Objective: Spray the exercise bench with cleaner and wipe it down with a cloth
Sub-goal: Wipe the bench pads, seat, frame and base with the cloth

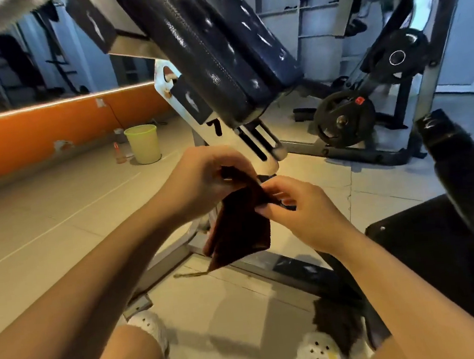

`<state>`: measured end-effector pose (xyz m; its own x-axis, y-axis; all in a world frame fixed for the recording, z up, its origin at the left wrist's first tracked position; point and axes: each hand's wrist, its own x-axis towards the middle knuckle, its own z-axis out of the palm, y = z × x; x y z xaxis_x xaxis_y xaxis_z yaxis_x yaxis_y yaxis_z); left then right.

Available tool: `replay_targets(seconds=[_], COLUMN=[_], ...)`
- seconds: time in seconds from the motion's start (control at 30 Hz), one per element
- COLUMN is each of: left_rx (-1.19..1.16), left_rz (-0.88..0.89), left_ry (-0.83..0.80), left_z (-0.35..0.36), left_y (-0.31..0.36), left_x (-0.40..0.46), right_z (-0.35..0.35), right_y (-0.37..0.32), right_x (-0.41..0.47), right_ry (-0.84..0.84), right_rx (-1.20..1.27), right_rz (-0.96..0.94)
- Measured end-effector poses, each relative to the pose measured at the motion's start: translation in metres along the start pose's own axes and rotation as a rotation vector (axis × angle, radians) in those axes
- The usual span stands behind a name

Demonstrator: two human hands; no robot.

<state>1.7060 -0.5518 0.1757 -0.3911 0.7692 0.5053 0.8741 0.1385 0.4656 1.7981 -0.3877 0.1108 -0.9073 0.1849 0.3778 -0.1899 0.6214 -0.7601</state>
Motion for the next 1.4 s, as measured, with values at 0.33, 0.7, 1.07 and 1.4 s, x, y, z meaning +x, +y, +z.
replay_targets(seconds=[0.33,0.7,1.07,1.4], left_rx=[0.270,0.249,0.187,0.411], left_rz=[-0.024,-0.038,0.043,0.052], left_ry=[-0.078,-0.117,-0.043,-0.028], left_z=[0.026,0.033,0.026,0.021], left_y=[0.017,-0.002,-0.011,-0.019], left_x=[-0.034,-0.049,-0.070,-0.073], right_z=[-0.017,-0.033,-0.019,-0.011], right_y=[-0.011,-0.015,-0.016,-0.007], right_x=[-0.043,-0.047,-0.049,-0.048], right_ry=[-0.109,-0.145,-0.415,-0.224], right_rx=[0.053,0.088,-0.076,-0.504], right_rz=[0.014,0.063,0.061,0.012])
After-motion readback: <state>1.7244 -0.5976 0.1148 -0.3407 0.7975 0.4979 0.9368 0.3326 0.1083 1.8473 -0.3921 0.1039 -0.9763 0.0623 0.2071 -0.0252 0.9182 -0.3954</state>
